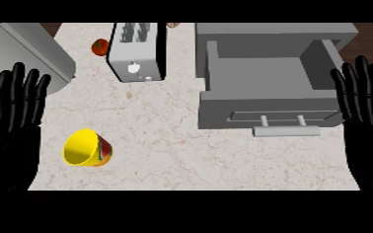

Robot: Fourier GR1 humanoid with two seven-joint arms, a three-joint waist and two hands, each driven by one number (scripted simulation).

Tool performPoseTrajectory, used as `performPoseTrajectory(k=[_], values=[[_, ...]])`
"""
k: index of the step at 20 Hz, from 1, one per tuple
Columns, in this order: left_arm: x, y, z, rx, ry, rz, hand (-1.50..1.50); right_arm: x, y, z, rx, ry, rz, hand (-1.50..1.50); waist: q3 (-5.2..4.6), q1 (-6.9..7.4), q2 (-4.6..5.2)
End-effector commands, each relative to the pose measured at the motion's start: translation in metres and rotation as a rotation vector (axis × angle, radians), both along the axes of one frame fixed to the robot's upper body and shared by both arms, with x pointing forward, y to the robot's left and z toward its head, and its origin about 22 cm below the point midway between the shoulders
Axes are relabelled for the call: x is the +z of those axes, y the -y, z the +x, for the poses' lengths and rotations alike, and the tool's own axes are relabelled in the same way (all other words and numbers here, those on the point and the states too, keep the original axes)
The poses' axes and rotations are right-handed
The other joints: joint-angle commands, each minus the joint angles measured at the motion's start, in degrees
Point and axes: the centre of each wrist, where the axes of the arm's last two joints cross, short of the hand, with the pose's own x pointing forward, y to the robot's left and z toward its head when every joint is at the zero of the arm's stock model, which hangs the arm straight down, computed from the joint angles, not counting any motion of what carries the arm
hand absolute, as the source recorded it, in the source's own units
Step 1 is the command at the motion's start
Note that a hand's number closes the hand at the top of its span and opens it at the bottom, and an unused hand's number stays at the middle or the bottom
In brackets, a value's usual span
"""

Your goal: Pick up the cup, place it into the drawer and close the drawer

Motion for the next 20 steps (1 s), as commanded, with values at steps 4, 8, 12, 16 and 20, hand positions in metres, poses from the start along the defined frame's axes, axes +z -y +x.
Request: performPoseTrajectory(k=[4,8,12,16,20], values=[[0.001,-0.038,-0.015,-0.323,0.038,-0.014,-1.5,0.003,0.005,-0.008,0.015,0.019,0.009,-1.5,0.24,1.29,1.71],[-0.021,-0.052,-0.012,-0.402,-0.218,-0.179,-1.5,-0.002,-0.007,0.003,0.126,-0.129,-0.042,-1.5,0.2,1.92,2.13],[-0.018,-0.096,-0.008,-0.419,-0.219,-0.214,-1.5,0.005,-0.009,0.022,0.141,-0.136,-0.044,-1.5,0.31,1.53,1.97],[-0.04,-0.128,0.003,-0.387,-0.263,-0.199,-1.5,-0.018,0.009,0.039,0.143,-0.142,-0.03,-1.5,0.35,1.14,2.04],[-0.07,-0.115,0.033,-0.334,-0.33,-0.168,-1.5,-0.006,-0.005,0.056,0.169,-0.119,-0.037,-1.5,0.33,0.83,2.11]])
